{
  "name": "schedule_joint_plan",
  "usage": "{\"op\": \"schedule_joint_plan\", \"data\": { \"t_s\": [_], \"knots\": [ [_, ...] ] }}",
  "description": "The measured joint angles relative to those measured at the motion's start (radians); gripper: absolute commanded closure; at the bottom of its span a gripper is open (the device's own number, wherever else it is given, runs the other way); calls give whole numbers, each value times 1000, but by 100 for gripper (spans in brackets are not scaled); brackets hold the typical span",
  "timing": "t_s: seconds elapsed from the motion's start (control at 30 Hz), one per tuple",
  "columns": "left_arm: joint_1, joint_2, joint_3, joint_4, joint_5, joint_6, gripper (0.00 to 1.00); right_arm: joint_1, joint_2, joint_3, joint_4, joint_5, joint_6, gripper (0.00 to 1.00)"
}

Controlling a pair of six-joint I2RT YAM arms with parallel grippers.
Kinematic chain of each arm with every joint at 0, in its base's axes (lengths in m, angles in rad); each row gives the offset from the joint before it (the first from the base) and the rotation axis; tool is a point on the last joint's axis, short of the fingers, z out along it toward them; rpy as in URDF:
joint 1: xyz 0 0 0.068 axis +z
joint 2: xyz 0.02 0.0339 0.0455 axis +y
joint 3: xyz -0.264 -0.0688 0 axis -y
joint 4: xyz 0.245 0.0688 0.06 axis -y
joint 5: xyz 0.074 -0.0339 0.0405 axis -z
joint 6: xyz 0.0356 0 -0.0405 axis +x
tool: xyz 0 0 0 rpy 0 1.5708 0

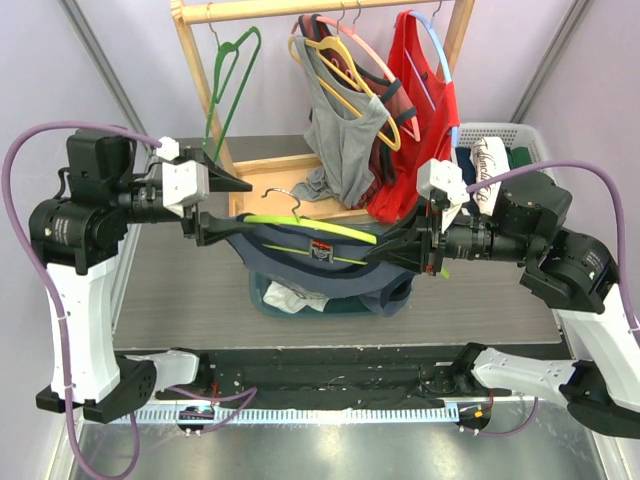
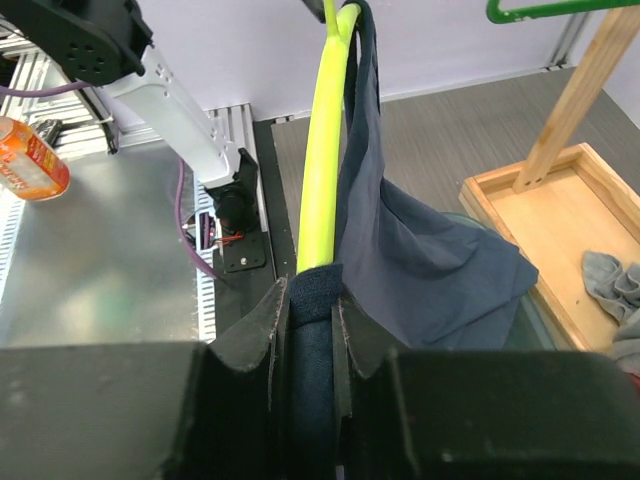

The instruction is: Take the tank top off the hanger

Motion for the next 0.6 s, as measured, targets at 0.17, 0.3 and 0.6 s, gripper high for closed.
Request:
{"op": "schedule_joint_plan", "data": {
  "t_s": [0.17, 0.3, 0.6],
  "knots": [
    [0, 28, -19, -13, 24, 61, 54, -4, 27, 13, 2, -24, -8, 99],
    [-7, 46, -19, -21, 33, 95, 56, -6, 56, 19, 11, -29, -11, 99],
    [-70, 34, -64, -17, 25, 110, 64, -5, 99, 48, 16, -39, -29, 99]
  ]
}}
